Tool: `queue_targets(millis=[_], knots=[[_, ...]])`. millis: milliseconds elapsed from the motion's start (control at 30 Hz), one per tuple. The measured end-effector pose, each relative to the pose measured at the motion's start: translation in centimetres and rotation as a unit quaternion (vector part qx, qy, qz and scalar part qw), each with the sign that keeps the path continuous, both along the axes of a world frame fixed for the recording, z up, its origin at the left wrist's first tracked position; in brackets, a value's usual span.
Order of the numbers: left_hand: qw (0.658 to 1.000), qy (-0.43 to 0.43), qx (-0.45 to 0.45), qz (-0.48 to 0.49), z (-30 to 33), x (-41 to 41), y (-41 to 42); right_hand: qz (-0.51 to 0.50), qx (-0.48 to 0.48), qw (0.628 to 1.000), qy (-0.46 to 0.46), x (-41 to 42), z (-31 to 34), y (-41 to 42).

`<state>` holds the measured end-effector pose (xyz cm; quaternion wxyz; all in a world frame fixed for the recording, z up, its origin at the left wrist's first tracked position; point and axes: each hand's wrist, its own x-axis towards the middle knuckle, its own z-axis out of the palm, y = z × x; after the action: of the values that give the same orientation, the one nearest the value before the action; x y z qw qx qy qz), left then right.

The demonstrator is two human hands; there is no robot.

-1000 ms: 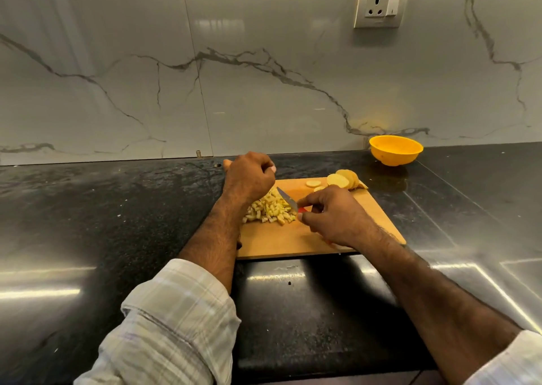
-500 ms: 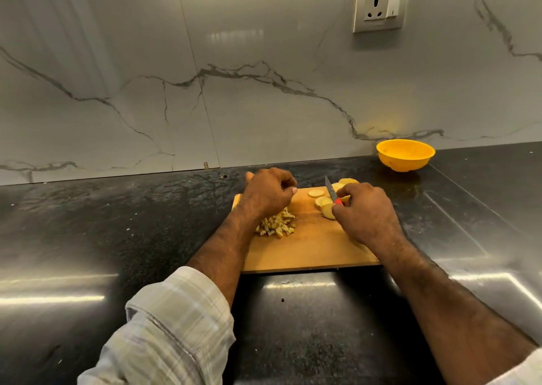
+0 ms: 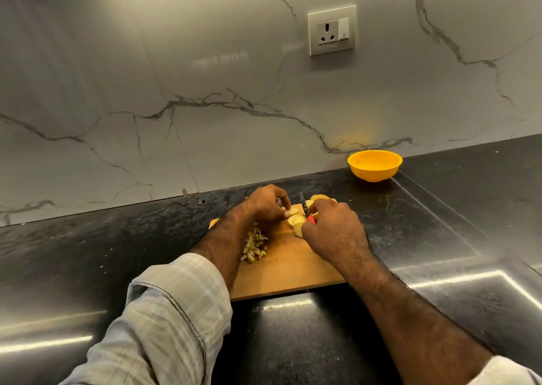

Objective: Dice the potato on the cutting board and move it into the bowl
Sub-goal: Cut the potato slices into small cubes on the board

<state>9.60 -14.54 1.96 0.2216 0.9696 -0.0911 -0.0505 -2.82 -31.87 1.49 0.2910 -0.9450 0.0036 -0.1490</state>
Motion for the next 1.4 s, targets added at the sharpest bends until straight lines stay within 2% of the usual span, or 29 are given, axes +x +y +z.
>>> queue_targets(millis=[267,433,533,600,733,833,1133,1267,1400], knots=[[0.998,0.043,-0.010,-0.037,0.5,0.2,-0.9,-0.006,0.006,1.000,0.004,-0.1,0.2,-0.2],[0.996,0.082,-0.001,-0.026,1.6,0.4,-0.9,-0.009,-0.003,1.000,0.022,-0.1,0.4,-0.3],[0.999,0.045,-0.029,0.003,1.7,0.3,0.1,-0.009,-0.004,1.000,0.022,-0.1,0.5,-0.1],[0.996,0.007,-0.086,0.030,1.7,-0.4,1.3,0.004,-0.003,1.000,0.012,-0.3,0.5,0.0],[0.961,-0.120,-0.231,0.090,1.5,-2.8,4.6,0.092,-0.034,0.994,0.047,-0.8,0.3,1.1],[0.944,-0.183,-0.258,0.092,0.6,-5.4,5.6,0.119,-0.093,0.984,0.094,-1.3,0.3,2.1],[0.985,-0.098,-0.144,0.014,-0.7,-8.6,2.4,0.040,-0.153,0.982,0.100,-1.5,0.4,1.6],[0.994,-0.098,-0.045,0.022,-0.9,-8.7,2.4,0.018,-0.172,0.979,0.112,-1.5,0.7,1.9],[0.994,-0.107,-0.016,0.019,-1.3,-8.8,2.3,0.007,-0.204,0.973,0.111,-1.7,1.0,2.0]])
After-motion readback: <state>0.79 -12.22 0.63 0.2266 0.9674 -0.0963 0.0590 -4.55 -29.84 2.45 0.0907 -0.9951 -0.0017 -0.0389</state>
